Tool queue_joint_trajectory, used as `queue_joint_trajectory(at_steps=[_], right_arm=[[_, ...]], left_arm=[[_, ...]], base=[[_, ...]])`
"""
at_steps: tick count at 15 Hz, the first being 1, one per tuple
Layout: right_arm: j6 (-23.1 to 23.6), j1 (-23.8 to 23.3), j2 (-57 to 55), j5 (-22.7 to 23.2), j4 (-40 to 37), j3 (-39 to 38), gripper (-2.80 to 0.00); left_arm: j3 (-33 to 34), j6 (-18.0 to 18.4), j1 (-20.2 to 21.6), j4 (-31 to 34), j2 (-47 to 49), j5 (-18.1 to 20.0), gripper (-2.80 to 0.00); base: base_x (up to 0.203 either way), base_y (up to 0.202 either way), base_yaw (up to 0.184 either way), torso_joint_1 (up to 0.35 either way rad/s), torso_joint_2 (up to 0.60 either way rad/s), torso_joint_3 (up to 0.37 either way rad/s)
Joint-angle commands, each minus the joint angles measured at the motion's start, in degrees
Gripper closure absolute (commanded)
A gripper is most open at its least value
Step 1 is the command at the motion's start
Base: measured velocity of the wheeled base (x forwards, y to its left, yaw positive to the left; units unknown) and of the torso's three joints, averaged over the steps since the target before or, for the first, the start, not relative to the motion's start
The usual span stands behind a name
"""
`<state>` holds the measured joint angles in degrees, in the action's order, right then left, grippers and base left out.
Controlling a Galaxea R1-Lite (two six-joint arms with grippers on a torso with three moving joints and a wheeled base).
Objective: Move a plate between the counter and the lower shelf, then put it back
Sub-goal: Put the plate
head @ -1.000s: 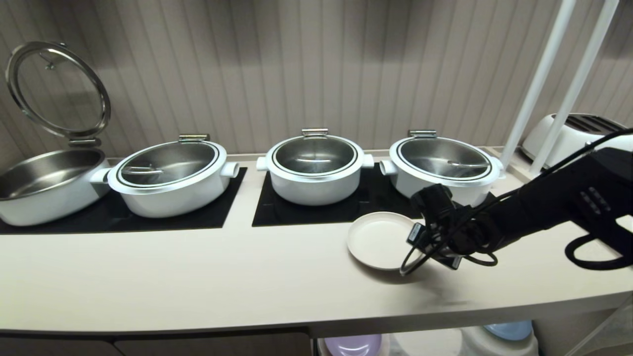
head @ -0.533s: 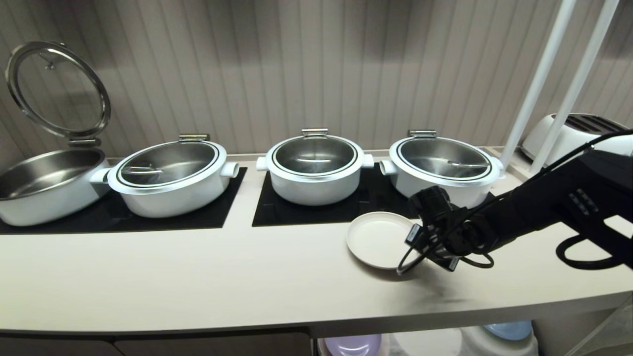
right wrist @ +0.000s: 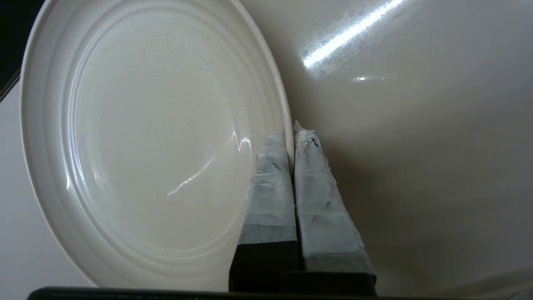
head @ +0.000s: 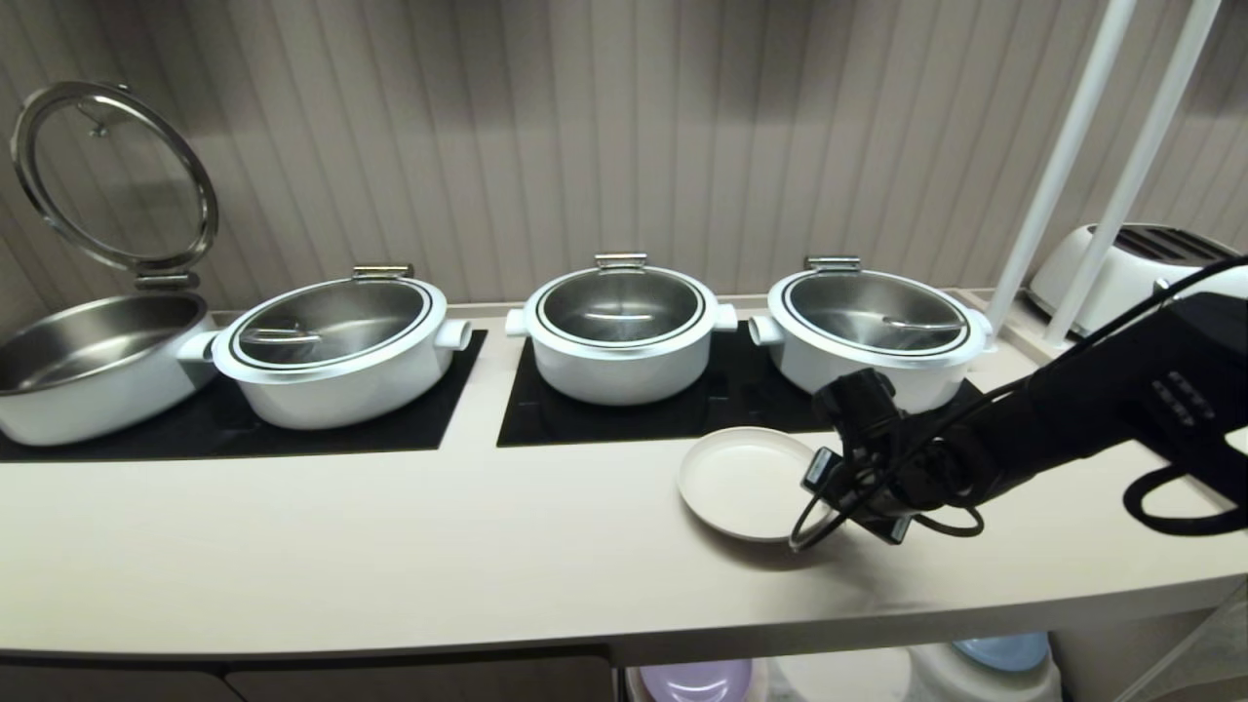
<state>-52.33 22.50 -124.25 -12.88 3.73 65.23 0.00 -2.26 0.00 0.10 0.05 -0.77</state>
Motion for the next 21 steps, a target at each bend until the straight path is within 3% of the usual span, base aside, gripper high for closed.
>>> queue_joint_trajectory(at_steps=[1,20,21], right_arm=[[0.0,0.5,2.4,2.1,0.2,-1.7,0.00],[-0.1,1.8,2.2,2.8,0.8,-4.6,0.00],[-0.1,1.8,2.2,2.8,0.8,-4.6,-2.80]], left_arm=[[0.0,0.0,0.0,0.0,0.0,0.0,0.00],[0.0,0.0,0.0,0.0,0.0,0.0,0.00],[0.0,0.0,0.0,0.0,0.0,0.0,0.00]], base=[[0.000,0.000,0.000,0.000,0.00,0.000],[0.000,0.000,0.000,0.000,0.00,0.000],[0.000,0.000,0.000,0.000,0.00,0.000]])
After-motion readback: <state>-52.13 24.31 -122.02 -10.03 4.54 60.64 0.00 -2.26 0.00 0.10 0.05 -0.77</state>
